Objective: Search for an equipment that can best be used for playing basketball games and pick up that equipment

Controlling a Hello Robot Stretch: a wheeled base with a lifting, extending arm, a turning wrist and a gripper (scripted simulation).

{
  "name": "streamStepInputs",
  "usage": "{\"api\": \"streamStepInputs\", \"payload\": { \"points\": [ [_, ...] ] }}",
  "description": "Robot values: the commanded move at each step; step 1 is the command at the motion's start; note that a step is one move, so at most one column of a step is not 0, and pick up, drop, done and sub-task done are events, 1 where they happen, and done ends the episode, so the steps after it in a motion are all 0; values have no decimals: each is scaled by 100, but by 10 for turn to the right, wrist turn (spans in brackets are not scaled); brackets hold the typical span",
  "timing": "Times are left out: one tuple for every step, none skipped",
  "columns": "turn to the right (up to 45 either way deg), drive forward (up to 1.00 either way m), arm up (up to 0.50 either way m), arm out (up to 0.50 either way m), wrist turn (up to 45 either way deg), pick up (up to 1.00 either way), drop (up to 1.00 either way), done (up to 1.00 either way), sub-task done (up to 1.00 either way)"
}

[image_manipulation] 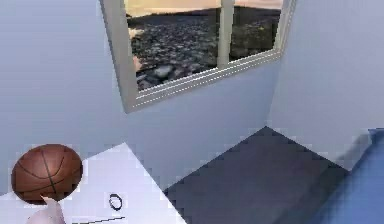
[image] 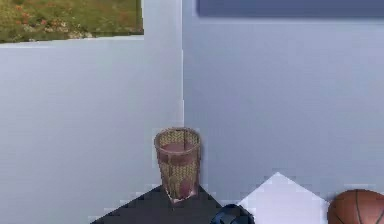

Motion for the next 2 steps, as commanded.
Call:
{"api": "streamStepInputs", "payload": {
  "points": [
    [-360, 0, 0, 0, 0, 0, 0, 0, 0],
    [0, 0, 50, 0, 0, 0, 0, 0, 0]
  ]
}}
